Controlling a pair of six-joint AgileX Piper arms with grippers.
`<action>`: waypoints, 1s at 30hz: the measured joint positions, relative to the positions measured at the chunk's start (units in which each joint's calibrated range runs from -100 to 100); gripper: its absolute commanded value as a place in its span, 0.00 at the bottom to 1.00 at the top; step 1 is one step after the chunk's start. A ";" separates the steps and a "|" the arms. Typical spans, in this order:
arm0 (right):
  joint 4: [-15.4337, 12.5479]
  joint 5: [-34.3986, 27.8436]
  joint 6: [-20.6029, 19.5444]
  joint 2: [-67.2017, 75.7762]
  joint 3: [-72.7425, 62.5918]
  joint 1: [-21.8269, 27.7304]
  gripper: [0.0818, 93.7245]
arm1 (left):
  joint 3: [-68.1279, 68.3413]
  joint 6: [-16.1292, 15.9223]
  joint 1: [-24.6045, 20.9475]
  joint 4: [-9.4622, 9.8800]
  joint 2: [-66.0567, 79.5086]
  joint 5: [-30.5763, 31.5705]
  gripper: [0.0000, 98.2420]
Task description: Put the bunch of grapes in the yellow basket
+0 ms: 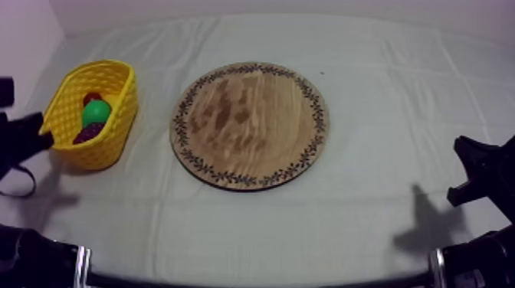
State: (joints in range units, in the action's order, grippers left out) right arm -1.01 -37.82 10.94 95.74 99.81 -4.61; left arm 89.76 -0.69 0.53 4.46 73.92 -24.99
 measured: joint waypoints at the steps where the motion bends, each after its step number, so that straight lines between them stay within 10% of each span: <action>1: 0.00 0.00 0.00 0.00 0.00 0.00 0.00 | 1.85 -0.22 0.18 0.00 2.28 0.00 0.00; 30: 0.00 0.00 -0.03 0.00 0.00 0.00 0.00 | 10.24 -0.55 0.42 -2.30 25.82 -5.08 0.00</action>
State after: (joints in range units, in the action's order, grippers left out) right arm -1.01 -37.82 10.91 95.74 99.81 -4.61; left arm 100.00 -1.24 0.95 2.15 99.73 -30.07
